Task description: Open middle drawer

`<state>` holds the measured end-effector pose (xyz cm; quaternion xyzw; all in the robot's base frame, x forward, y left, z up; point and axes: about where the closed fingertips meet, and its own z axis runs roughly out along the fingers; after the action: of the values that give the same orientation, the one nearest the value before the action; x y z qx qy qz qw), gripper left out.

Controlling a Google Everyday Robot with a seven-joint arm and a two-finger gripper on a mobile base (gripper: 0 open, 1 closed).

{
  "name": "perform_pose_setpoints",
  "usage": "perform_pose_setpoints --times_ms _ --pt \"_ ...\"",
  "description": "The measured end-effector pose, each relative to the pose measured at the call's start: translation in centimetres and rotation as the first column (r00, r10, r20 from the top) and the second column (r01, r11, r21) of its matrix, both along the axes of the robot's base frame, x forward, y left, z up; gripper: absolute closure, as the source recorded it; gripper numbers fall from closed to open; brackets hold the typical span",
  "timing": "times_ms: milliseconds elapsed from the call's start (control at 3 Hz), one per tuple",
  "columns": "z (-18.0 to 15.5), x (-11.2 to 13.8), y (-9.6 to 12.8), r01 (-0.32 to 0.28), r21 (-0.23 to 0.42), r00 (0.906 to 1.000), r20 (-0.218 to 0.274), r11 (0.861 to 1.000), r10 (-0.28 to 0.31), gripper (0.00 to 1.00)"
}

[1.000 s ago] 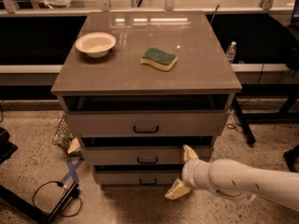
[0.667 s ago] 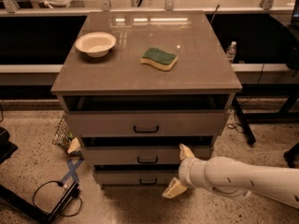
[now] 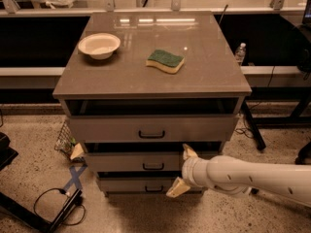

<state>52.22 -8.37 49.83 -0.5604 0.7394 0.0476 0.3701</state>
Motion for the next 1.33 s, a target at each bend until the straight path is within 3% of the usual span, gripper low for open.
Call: perform_pose_setpoints --times_ms 333,667,1000,1333 --pt "-1.0 2.9 0.2 -0.001 -0.005 1.0 -0.003 1.0 0.001 0.0" --pt "-2.5 5.1 0.0 0.004 -0.051 0.9997 -0.025 0.999 -0.006 0.0" --pt "-2.5 4.7 0.0 0.004 -0.053 0.9997 -0.026 0.999 -0.006 0.0" --pt "-4.6 5.5 -0.4 0.008 -0.099 0.9978 -0.065 0.995 -0.015 0.0"
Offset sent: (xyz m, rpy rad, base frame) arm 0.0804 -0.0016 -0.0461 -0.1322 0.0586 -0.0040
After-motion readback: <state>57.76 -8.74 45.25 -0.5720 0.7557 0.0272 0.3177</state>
